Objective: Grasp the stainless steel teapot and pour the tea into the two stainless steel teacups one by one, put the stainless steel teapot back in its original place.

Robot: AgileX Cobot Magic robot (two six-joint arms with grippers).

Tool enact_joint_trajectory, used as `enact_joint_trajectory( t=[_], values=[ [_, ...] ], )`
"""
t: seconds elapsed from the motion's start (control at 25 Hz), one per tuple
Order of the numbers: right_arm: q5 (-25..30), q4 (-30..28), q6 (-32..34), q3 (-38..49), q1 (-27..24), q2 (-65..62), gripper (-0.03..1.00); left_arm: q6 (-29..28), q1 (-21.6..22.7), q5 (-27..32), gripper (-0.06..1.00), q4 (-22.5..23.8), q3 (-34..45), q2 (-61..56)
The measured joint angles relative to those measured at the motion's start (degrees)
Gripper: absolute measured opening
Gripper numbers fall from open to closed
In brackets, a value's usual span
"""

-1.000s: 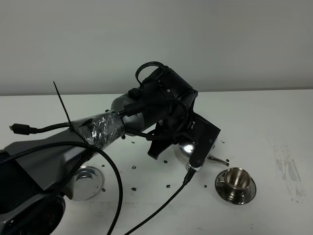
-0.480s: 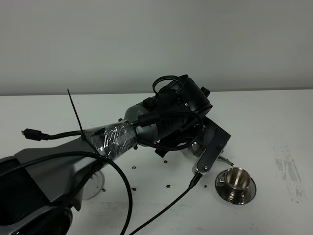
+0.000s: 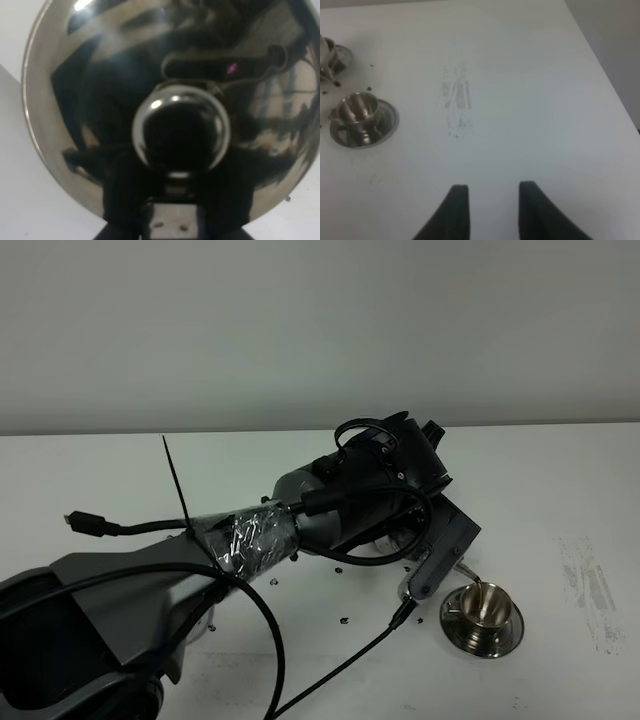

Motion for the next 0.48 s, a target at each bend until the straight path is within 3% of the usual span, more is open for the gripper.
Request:
enact_joint_trajectory(
  t=[0.48],
  values=[
    [0.0, 0.0, 0.0, 0.0, 0.0, 0.0, 0.23, 0.0, -1.1, -0.6, 0.21, 3.0, 0.0, 0.3]
  ],
)
